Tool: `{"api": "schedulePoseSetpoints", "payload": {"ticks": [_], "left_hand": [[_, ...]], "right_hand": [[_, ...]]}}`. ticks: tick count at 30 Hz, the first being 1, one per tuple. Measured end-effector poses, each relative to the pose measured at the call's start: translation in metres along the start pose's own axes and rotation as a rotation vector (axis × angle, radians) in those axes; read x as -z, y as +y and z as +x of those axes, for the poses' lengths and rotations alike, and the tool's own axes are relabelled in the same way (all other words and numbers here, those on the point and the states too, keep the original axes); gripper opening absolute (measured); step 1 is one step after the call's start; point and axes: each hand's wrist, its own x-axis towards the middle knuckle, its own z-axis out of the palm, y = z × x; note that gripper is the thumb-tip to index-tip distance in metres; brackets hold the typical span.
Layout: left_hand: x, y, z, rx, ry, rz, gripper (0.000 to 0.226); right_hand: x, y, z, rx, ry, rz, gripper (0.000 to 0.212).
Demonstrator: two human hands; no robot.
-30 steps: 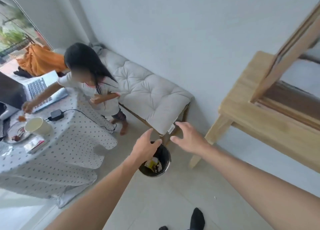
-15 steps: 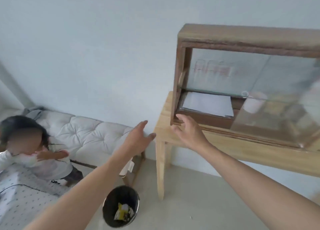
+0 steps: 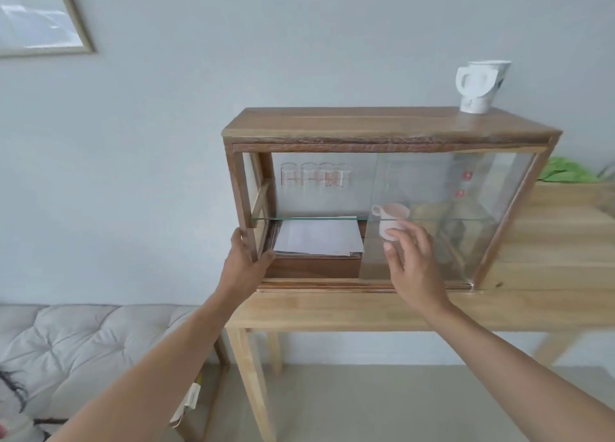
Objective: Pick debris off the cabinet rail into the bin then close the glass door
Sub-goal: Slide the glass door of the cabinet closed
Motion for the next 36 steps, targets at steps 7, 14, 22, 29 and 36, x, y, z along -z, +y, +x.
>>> {"api": "schedulePoseSetpoints", "payload": {"ticks": [7,14,22,29,36], "left_hand": [[-0.006,-0.006,0.009,-0.019,0.020,-0.061,0.057],[-0.005,-0.012,0.016,-0.024,-0.011,-0.107,0.058],[-0.005,-0.014,0.016,-0.056,-0.027,-0.086,0.062],[0.000,-0.015,0.012,-0.099,-0.064,-0.057,0.061],[0.003,-0.016,0.012,-0.107,-0.097,-0.036,0.057]], "right_hand": [[0.014,0.037,0.030,0.187,-0.005,-0.320,0.085],[0.017,0.073,0.062,0.288,0.008,-0.655,0.107],[0.004,0.059,0.069,0.337,-0.001,-0.674,0.115],[-0.042,0.007,0.073,0.396,-0.013,-0.632,0.120],[-0.088,-0.040,0.076,0.426,-0.007,-0.600,0.120]]}}
